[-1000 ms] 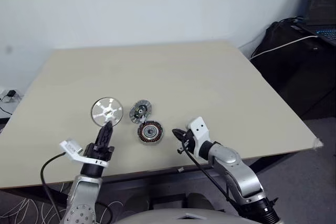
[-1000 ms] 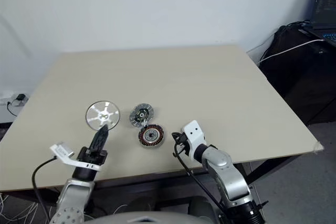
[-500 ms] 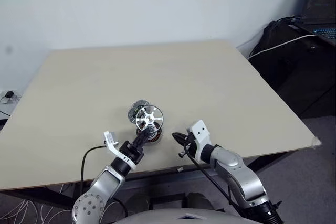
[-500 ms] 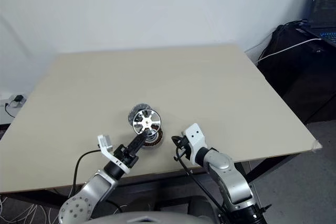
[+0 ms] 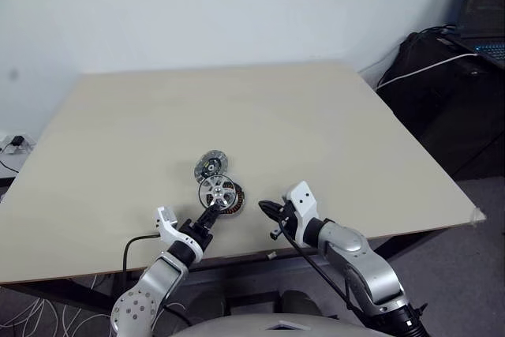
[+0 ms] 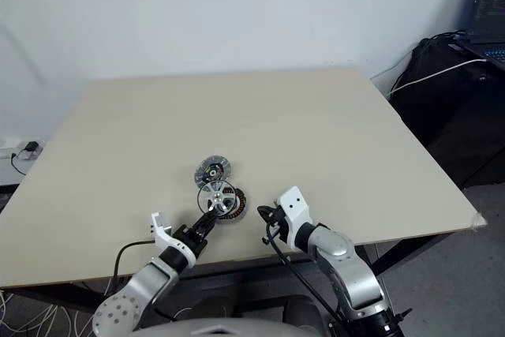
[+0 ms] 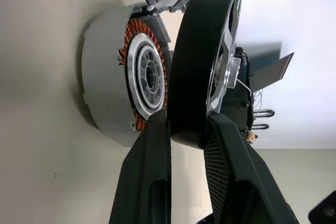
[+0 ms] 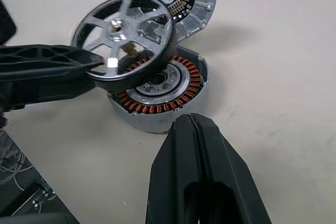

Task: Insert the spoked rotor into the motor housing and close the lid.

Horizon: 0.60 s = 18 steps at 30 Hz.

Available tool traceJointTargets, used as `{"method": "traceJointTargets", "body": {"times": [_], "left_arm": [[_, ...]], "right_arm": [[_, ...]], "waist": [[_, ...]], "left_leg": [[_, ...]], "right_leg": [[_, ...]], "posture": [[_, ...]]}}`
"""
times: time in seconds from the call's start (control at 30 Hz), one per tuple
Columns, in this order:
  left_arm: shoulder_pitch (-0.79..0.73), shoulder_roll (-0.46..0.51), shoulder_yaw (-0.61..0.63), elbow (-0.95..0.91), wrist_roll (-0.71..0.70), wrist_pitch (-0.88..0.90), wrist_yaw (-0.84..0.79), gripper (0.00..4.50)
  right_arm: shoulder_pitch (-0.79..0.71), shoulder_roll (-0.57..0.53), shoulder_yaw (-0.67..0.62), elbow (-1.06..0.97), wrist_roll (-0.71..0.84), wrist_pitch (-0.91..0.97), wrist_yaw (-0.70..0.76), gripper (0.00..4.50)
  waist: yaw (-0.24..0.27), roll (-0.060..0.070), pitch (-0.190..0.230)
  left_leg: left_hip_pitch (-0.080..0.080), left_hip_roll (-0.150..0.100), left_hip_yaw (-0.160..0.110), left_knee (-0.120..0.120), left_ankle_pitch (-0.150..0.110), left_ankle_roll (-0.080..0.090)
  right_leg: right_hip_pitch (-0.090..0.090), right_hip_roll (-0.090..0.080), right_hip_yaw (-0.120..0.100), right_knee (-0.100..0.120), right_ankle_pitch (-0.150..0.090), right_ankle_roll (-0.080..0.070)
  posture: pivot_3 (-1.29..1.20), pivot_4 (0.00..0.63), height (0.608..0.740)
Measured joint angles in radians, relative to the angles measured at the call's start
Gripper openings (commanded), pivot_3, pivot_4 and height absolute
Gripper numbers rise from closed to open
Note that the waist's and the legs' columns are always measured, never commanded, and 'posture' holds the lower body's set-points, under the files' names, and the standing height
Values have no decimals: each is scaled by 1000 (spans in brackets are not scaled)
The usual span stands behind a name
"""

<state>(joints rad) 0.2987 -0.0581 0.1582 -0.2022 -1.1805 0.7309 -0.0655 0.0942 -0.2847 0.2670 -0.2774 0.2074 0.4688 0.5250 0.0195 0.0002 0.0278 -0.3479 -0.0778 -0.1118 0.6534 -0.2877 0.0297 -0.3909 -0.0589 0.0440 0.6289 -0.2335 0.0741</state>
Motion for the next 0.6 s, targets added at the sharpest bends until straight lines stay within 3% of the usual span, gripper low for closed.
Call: {"method": "traceJointTargets", "body": {"times": [0.6], "left_arm": [[-49,2,11,71,-2,42,1,529]], "right_arm": [[-4,-1,0,0,-2,-1,-3,0]], "waist": [[0,0,0]], "left_leg": [[0,0,0,0,0,0]], "right_leg": [[0,0,0,0,0,0]], "posture": [[0,0,740]]}}
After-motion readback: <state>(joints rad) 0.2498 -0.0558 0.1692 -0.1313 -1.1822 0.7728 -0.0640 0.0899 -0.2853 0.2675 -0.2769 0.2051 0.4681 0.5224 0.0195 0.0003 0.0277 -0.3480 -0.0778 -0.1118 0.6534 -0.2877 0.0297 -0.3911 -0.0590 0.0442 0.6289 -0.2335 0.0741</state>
